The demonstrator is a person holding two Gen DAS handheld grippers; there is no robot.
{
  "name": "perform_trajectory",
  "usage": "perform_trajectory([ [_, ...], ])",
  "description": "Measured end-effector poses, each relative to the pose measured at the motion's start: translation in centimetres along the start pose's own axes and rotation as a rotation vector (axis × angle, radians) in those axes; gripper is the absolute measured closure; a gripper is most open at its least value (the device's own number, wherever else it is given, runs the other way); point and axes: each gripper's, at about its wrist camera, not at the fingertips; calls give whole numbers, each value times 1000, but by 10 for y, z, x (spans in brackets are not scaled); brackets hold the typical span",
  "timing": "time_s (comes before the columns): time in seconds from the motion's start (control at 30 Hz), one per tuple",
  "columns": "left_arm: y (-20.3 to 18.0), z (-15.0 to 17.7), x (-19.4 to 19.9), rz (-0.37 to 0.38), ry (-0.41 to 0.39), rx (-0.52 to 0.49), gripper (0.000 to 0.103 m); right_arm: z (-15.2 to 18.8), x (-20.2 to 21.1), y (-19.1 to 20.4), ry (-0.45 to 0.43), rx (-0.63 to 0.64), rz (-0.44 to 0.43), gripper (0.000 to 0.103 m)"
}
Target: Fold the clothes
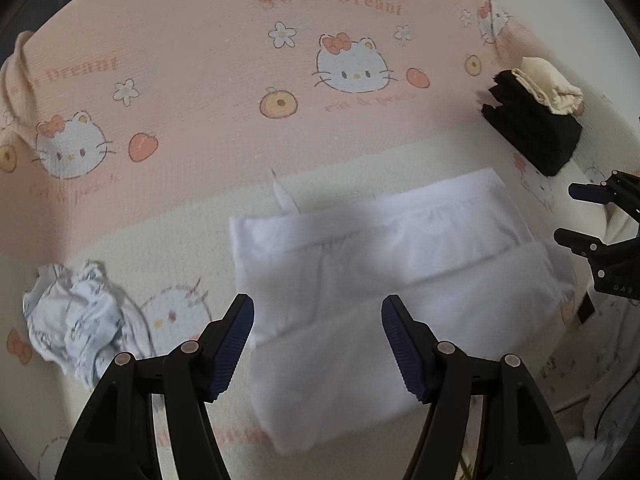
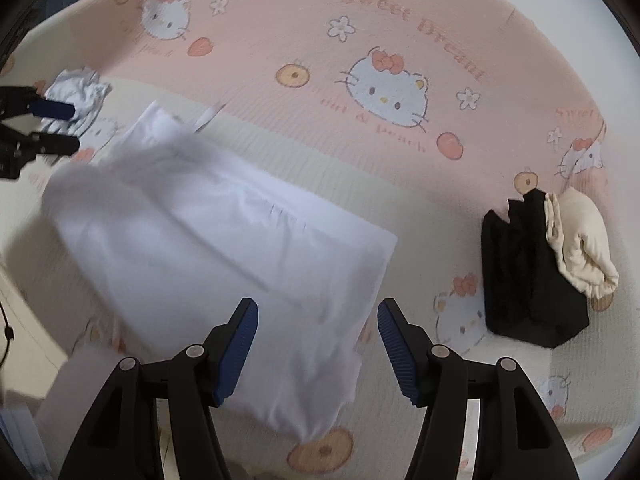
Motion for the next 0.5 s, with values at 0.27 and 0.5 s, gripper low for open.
perform_trajectory([
  [0.27,-17,-47,-31,-65,-2,-42,39,-46,-38,-37,-24,-106,-108,41],
  [0.5,-55,-91,-69,-103,-9,-140,39,-80,-86,-63,-32,-205,-270,41],
])
Point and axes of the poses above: each gripper's, at about its wrist camera, not at the fingertips, and x roughly against the way its jaws point, y to its left, z to its underside, and after that the axes turned 10 degrees about -z, right-handed
